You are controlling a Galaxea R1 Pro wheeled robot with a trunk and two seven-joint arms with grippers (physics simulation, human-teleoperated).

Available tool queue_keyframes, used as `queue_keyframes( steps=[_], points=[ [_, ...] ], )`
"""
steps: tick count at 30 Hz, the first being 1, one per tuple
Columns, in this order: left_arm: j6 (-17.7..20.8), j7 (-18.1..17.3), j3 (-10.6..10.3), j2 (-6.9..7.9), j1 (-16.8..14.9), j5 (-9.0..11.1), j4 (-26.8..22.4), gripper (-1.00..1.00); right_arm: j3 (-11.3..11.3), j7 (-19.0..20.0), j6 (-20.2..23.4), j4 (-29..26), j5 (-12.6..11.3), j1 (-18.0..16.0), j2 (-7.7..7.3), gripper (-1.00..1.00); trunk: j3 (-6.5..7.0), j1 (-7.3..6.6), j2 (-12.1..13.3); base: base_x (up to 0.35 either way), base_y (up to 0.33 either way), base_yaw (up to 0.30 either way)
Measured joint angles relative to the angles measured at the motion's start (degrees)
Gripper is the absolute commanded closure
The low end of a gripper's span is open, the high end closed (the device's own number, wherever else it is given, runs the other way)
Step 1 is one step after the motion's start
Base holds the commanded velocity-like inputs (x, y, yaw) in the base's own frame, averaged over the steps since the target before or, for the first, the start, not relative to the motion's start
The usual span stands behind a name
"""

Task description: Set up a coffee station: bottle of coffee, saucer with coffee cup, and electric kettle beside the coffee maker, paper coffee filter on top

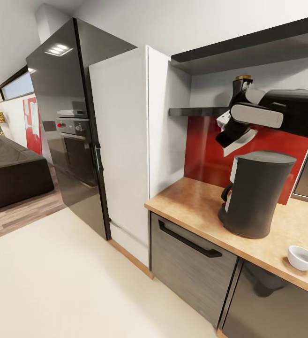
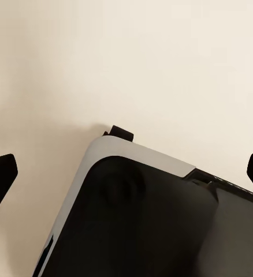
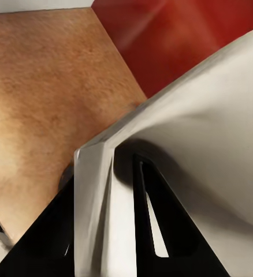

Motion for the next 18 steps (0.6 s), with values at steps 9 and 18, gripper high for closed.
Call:
queue_keyframes(
  steps=[9,18],
  points=[
    [0.0,0.0,0.0,0.00,0.0,0.0,0.0,-1.00,5.1,-0.1,0.0,4.3,0.0,0.0,0.52,1.00,0.00,0.00,0.0,0.000,0.000,0.000],
    [0.0,-0.1,-0.1,0.00,0.0,0.0,0.0,-1.00,5.6,-0.1,0.0,5.6,0.0,0.0,0.66,1.00,0.00,-0.01,0.0,0.057,0.000,0.000]
  ],
)
